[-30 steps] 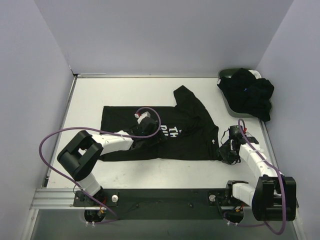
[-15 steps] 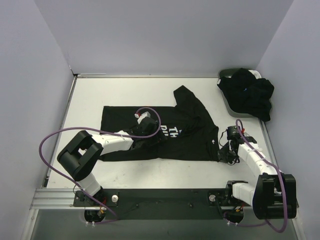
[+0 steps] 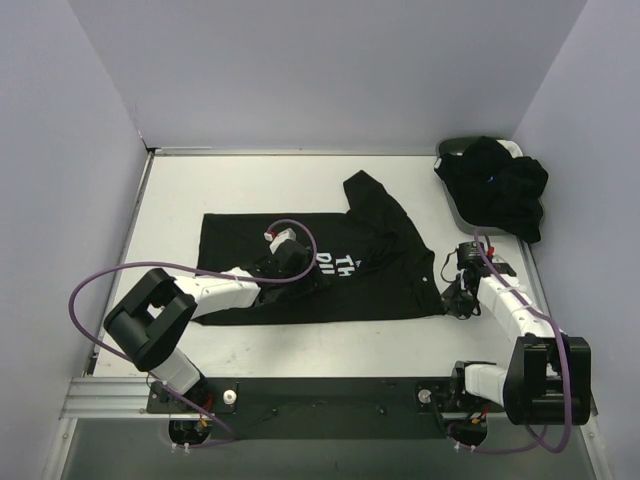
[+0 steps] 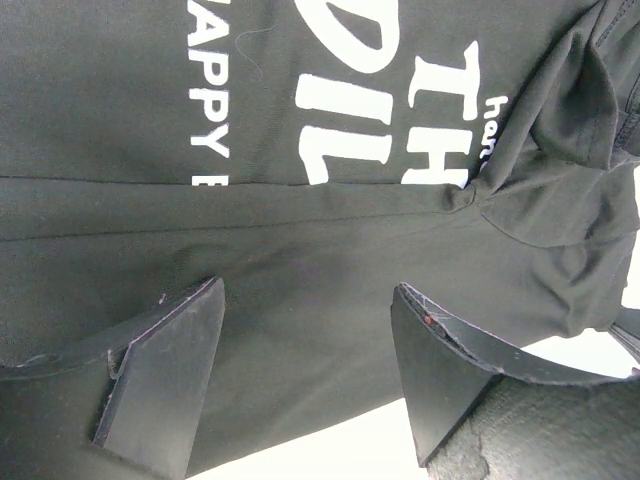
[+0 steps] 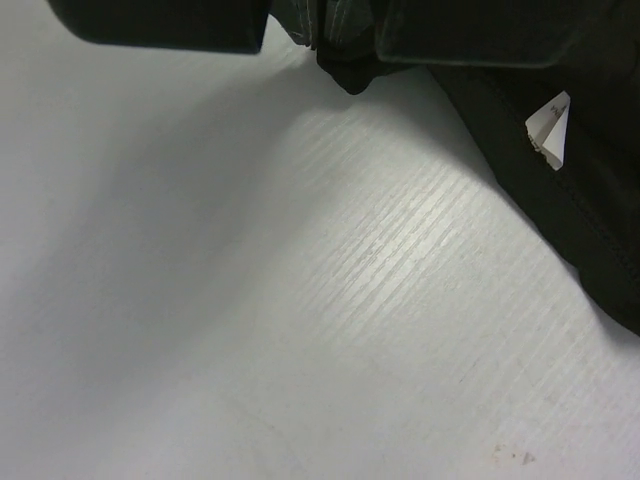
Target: Fold and stack the t-shirts
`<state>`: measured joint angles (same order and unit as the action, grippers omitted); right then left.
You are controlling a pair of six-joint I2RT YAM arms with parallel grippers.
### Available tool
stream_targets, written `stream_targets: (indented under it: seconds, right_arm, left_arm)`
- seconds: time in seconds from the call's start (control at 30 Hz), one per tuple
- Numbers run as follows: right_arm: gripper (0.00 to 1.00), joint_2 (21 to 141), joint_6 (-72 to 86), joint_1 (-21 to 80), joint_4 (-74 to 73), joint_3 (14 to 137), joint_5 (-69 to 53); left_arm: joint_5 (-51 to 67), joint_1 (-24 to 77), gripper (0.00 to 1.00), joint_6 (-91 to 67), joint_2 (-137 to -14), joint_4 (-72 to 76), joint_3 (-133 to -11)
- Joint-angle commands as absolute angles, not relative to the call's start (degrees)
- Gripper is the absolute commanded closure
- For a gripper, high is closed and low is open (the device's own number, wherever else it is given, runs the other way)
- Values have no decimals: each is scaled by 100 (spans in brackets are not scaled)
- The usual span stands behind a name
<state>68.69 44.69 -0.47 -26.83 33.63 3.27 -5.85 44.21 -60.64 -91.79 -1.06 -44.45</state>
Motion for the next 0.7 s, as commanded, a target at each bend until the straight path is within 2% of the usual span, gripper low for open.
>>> stream_targets:
  seconds: [0.0,0.4,0.47,0.5,0.53,0.6,0.63,0.67]
  right_arm:
    - [100,6847,4333,-228,-2936,3454,826]
    - [100,6891,4026,-791,-2892,3542,905]
    - [86,6917,3973,-817,-2883,3586,896]
    - [74,6900,3964,-817,-2892,3603,888]
    - [57,6865,3964,-809,-2892,3638,905]
    - [48,6794,3912,-774,-2892,3717,923]
    - [33,6707,3902,-730,-2892,3822,984]
    - [29,6654,3868,-686,-2909,3910,1002]
  left_arm:
    - [-782,4430,22,-5933,-9273,-967,-4131]
    - [-747,4430,22,-5941,-9264,-923,-4061]
    - [-738,4430,22,-5950,-9255,-914,-4052]
    - [-738,4438,22,-5950,-9246,-905,-4043]
    - [-738,4447,22,-5959,-9246,-905,-4034]
    - [-738,4465,22,-5968,-9237,-897,-4025]
    - [-730,4474,22,-5968,-9237,-896,-4034]
    - [-729,4482,22,-5968,-9237,-888,-4043]
